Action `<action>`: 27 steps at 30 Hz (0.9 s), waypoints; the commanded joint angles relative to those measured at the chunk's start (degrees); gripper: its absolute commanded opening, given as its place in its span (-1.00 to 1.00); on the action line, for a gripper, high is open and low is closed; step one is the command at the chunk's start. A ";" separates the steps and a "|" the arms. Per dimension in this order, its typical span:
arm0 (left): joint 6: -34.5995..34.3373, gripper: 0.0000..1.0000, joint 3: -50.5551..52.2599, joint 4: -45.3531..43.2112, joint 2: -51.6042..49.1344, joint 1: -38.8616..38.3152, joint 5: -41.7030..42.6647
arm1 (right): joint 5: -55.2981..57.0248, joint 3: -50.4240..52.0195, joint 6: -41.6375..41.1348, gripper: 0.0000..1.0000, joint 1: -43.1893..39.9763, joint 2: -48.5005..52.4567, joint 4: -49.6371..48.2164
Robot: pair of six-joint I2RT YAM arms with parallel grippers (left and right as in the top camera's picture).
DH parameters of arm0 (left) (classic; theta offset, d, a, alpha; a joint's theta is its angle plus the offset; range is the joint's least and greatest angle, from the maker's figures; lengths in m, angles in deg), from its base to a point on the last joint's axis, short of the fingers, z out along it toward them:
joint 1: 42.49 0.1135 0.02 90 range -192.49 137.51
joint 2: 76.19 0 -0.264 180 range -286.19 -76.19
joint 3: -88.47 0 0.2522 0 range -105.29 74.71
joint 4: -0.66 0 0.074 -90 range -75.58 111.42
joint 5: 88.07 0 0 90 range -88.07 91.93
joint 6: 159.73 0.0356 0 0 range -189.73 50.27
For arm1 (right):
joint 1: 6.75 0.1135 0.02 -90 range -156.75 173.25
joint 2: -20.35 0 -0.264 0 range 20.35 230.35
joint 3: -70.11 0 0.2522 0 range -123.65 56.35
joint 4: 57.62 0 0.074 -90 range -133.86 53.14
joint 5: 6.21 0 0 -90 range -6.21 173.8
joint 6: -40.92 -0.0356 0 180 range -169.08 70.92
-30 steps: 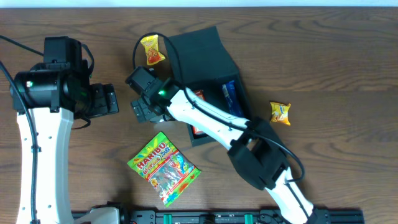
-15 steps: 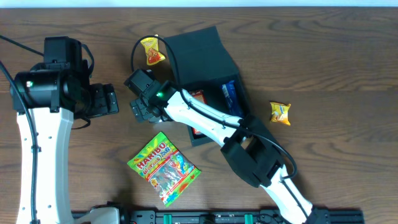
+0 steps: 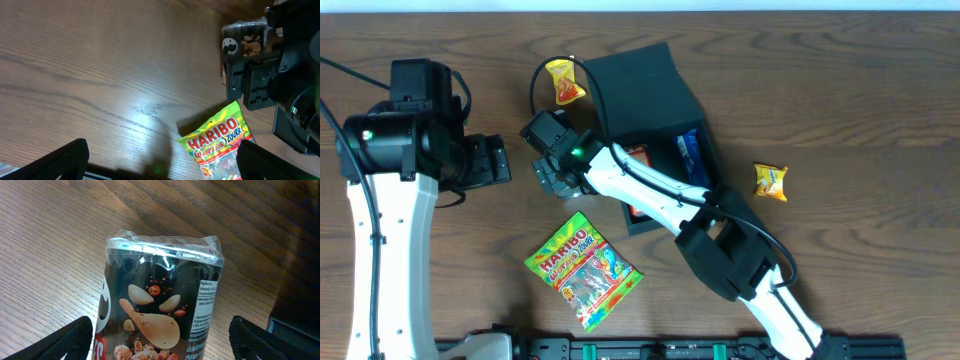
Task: Pack container
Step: 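Grasp the Pringles can by its top with the right gripper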
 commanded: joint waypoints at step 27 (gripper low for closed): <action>-0.87 0.90 -0.11 0.11 0.00 0.26 -0.35 | 1.11 -0.59 0.22 0.45 0.24 2.25 -0.63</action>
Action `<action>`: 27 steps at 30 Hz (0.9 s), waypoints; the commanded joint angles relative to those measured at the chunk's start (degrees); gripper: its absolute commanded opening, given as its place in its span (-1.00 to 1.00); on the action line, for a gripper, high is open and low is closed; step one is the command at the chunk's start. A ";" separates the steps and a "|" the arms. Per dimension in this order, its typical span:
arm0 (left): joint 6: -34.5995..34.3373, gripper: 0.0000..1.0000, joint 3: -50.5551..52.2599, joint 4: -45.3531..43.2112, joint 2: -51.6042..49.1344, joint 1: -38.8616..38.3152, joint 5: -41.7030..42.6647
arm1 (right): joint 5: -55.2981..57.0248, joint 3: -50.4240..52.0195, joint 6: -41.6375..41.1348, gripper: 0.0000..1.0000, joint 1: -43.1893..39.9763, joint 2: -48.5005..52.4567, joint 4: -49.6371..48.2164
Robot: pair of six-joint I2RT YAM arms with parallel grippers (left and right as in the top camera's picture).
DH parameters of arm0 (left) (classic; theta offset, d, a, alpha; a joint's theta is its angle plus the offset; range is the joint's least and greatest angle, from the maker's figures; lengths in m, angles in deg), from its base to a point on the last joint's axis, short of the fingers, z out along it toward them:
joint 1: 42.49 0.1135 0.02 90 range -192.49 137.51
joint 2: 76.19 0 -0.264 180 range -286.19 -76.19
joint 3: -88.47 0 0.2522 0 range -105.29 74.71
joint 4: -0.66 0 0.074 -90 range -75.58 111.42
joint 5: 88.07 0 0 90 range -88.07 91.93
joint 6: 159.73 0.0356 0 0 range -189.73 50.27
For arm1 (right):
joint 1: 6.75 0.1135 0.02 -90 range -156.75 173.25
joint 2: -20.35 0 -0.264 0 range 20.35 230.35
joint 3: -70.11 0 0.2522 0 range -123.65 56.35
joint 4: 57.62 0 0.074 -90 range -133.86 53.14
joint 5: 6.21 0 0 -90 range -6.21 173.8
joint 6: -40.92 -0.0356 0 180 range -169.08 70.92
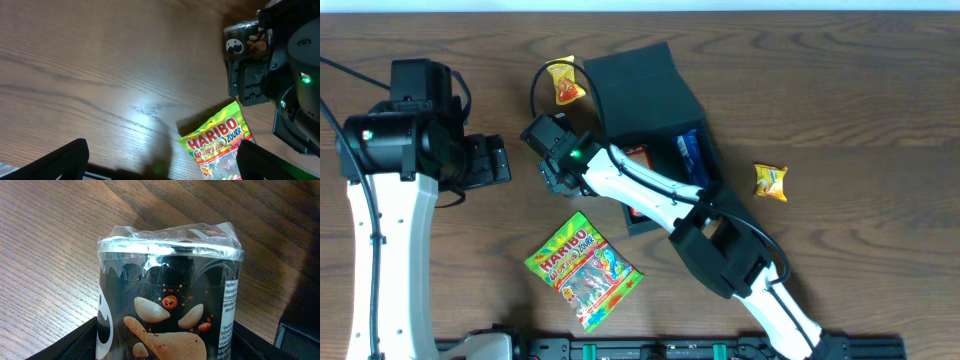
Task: Pack container
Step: 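Grasp the Pringles can by its top with the right gripper, then carry the Pringles can into the box between red box and bar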
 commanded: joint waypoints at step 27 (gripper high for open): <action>-0.85 0.91 -0.11 0.11 0.00 0.26 -0.35 | 6.84 -0.66 1.57 0.30 -6.69 -15.13 11.34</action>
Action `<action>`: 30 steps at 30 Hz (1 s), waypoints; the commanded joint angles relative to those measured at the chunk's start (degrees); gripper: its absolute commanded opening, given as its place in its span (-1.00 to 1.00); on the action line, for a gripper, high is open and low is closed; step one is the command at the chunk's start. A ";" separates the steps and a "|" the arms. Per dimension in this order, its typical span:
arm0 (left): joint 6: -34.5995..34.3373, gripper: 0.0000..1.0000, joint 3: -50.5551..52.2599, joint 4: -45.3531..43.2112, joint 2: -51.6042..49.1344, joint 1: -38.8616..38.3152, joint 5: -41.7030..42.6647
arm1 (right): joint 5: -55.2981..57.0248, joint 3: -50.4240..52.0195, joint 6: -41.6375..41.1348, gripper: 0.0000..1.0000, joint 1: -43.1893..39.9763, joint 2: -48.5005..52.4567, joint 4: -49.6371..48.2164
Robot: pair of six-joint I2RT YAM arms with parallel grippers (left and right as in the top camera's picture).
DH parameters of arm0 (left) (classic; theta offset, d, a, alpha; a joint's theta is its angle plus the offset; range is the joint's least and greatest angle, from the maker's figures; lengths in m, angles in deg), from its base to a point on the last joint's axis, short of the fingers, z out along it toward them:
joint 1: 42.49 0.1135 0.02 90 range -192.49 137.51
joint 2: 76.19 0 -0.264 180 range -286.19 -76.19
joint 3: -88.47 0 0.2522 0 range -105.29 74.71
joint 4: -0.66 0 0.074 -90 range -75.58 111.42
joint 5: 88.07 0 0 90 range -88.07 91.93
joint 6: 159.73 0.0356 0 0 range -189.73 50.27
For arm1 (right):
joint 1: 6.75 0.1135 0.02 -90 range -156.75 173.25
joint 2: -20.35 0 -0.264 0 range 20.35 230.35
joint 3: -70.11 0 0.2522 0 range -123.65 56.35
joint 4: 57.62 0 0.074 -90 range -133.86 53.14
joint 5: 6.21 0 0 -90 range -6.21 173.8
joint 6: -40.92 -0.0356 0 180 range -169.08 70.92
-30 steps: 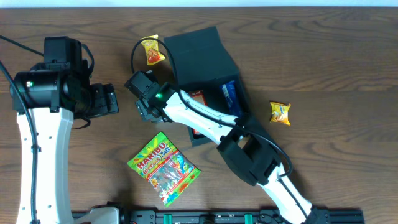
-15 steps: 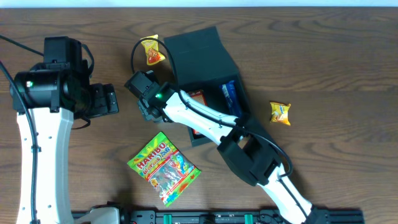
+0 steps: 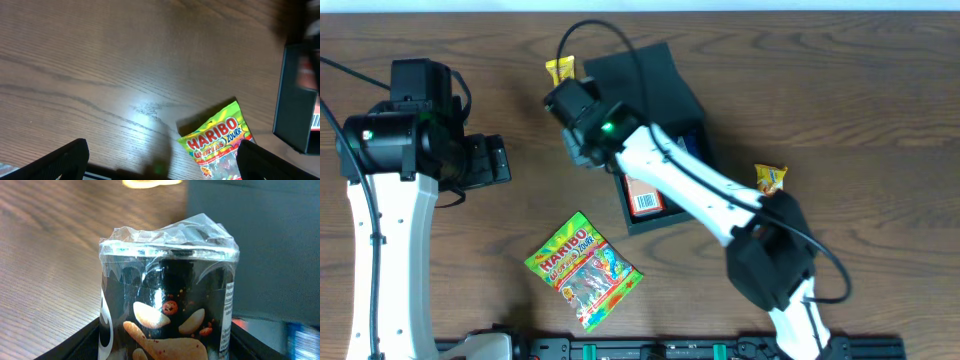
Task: Pack container
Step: 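Carry the Pringles can into the box between red box and bar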
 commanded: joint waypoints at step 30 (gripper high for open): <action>-0.87 0.91 -0.11 0.11 0.00 0.26 -0.35 | 5.16 17.18 -0.33 0.19 -5.57 -3.23 10.47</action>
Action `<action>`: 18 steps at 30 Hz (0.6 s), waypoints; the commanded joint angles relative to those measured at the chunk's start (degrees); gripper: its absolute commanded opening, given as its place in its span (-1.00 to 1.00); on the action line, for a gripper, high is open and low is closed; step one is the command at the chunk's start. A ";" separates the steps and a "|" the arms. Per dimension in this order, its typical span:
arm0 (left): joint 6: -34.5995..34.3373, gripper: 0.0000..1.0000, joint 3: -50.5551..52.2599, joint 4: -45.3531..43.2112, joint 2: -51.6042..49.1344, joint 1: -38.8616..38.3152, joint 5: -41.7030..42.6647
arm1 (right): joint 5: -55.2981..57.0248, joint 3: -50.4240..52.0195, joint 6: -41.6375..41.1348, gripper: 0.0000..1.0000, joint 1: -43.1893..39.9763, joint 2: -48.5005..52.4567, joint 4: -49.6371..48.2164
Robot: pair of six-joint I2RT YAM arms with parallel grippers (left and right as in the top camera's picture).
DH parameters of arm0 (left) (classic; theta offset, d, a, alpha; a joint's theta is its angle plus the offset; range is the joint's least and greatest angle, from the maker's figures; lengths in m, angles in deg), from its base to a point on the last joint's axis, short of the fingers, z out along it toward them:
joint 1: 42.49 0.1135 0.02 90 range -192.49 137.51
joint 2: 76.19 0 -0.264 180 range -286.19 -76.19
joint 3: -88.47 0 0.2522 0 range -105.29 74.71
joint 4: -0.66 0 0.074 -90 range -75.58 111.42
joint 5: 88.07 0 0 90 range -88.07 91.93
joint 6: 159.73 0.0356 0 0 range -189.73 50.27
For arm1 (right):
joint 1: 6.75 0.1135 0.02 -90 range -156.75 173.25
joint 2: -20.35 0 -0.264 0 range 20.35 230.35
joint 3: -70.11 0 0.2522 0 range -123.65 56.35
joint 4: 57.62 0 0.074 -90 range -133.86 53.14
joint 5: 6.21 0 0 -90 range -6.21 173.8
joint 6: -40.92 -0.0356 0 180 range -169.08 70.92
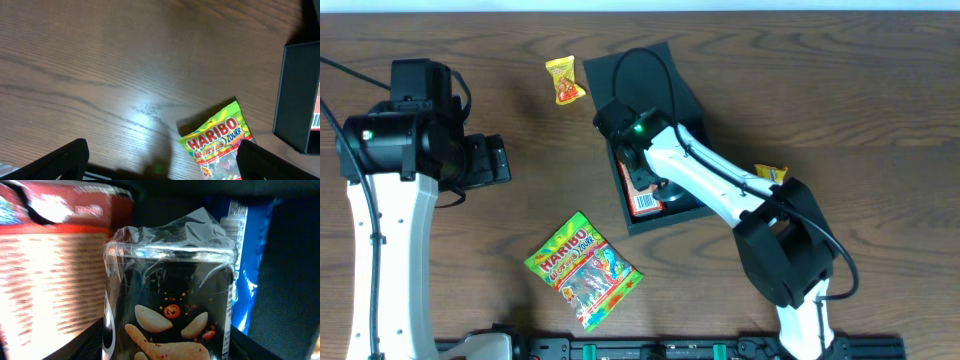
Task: Pack container
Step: 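Carry the Pringles can into the box between red box and bar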
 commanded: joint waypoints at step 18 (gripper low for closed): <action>-0.85 0.90 -0.11 0.11 0.00 0.26 -0.33 | -2.56 7.87 -0.55 0.61 -1.05 -8.33 -2.78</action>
